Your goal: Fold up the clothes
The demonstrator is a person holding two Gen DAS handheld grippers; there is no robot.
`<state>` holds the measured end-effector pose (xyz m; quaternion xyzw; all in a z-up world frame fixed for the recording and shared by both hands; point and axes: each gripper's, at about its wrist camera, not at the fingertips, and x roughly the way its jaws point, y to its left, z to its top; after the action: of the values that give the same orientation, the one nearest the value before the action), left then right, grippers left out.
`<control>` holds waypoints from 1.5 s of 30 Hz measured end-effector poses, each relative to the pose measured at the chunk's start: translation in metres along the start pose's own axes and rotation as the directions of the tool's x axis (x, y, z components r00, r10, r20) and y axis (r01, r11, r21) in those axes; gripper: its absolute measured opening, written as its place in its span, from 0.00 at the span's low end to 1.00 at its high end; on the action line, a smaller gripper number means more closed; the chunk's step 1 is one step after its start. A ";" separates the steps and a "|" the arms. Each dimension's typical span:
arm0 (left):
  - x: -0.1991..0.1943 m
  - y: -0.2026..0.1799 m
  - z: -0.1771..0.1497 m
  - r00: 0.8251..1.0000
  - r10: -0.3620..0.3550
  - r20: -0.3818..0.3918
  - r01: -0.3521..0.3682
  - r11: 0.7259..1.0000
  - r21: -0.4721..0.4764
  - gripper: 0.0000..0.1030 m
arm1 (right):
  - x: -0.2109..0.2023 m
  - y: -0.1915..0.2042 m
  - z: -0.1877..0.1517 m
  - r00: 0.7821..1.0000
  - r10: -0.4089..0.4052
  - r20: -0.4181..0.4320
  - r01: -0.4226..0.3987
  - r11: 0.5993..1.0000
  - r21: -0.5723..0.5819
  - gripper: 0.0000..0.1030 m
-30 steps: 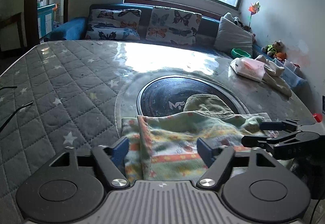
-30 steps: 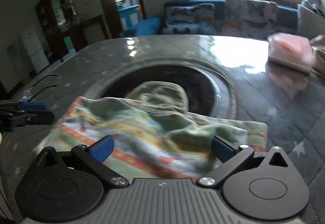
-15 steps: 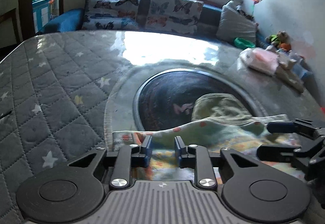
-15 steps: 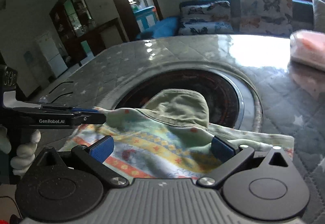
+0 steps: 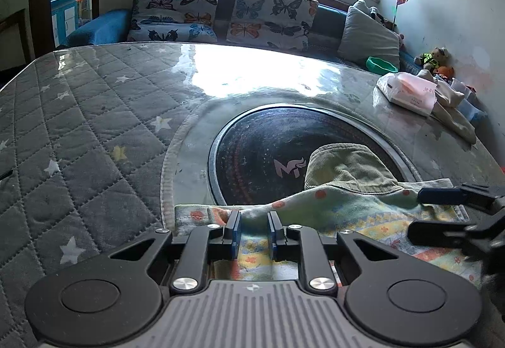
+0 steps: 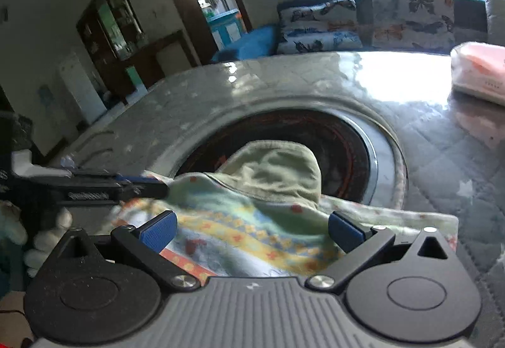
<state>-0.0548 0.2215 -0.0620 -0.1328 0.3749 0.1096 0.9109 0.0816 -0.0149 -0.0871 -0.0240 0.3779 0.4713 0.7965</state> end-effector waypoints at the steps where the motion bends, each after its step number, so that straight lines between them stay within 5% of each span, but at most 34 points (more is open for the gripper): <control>1: -0.001 0.000 0.000 1.000 -0.001 0.000 0.001 1.000 -0.001 0.20 | 0.001 -0.001 0.000 1.000 -0.012 -0.005 0.012 1.000 0.003 1.00; 3: -0.003 0.000 0.001 1.000 -0.002 0.003 0.002 1.000 -0.001 0.24 | -0.001 0.000 0.000 1.000 -0.024 -0.003 0.024 1.000 0.006 1.00; 7: -0.012 -0.004 0.002 1.000 0.006 0.021 -0.006 1.000 0.003 0.48 | -0.018 0.011 0.000 0.999 -0.027 0.034 0.028 0.999 -0.027 1.00; 14: -0.037 -0.005 -0.003 0.997 0.025 0.066 -0.025 1.000 0.006 0.70 | -0.034 0.034 -0.008 0.997 -0.012 0.080 0.015 0.999 -0.039 1.00; 22: -0.076 0.011 -0.020 0.986 0.048 0.160 -0.046 0.999 -0.016 1.00 | -0.037 0.081 -0.022 0.998 0.043 0.039 -0.035 0.983 -0.181 1.00; 30: -0.104 0.031 -0.027 0.971 0.070 0.228 -0.057 0.996 -0.063 1.00 | -0.028 0.141 -0.034 0.996 0.084 -0.011 -0.082 0.932 -0.354 0.97; 39: -0.105 0.059 -0.039 0.985 0.116 0.130 -0.092 0.980 -0.176 1.00 | -0.001 0.199 -0.055 0.994 0.069 -0.089 -0.107 0.832 -0.544 0.77; 45: -0.105 0.066 -0.050 0.994 0.058 0.092 -0.034 0.969 -0.244 1.00 | 0.013 0.213 -0.063 0.995 0.011 -0.099 -0.067 0.803 -0.592 0.63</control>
<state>-0.1802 0.2573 -0.0314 -0.2286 0.3162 0.1823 0.9025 -0.1152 0.0881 -0.0726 -0.2858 0.2474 0.5806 0.7211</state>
